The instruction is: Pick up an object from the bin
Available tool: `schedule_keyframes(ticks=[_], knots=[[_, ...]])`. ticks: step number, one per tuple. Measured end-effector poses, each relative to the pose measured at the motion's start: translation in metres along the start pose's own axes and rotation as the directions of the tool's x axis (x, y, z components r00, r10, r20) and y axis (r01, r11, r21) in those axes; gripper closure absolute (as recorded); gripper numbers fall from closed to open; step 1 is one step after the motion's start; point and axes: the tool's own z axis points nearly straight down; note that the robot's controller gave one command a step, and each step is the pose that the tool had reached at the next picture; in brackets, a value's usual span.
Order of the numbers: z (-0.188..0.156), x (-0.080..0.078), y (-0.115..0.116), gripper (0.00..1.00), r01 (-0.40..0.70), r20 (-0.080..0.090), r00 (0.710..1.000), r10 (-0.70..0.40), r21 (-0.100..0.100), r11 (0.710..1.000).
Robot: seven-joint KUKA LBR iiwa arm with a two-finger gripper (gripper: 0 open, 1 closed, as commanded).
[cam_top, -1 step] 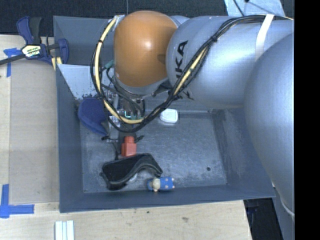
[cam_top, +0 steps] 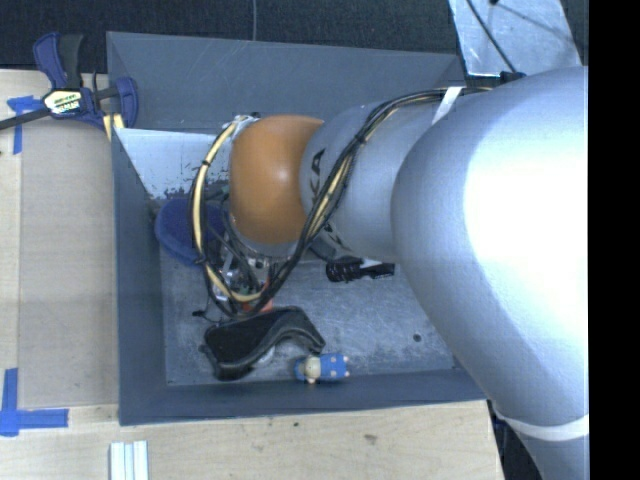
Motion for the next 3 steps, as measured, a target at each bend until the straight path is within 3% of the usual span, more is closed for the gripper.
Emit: schedule_keyframes(ticks=[1, 2, 3], knots=[[0.008, -0.045, -0.074, 0.00, -0.167, 0.003, 0.986, 0.167, -0.001, 0.986], [0.007, -0.044, -0.072, 1.00, -0.163, 0.005, 0.987, 0.163, -0.003, 0.987], [-0.250, -0.055, -0.101, 1.00, -0.216, 0.010, 0.976, 0.216, -0.008, 0.976]])
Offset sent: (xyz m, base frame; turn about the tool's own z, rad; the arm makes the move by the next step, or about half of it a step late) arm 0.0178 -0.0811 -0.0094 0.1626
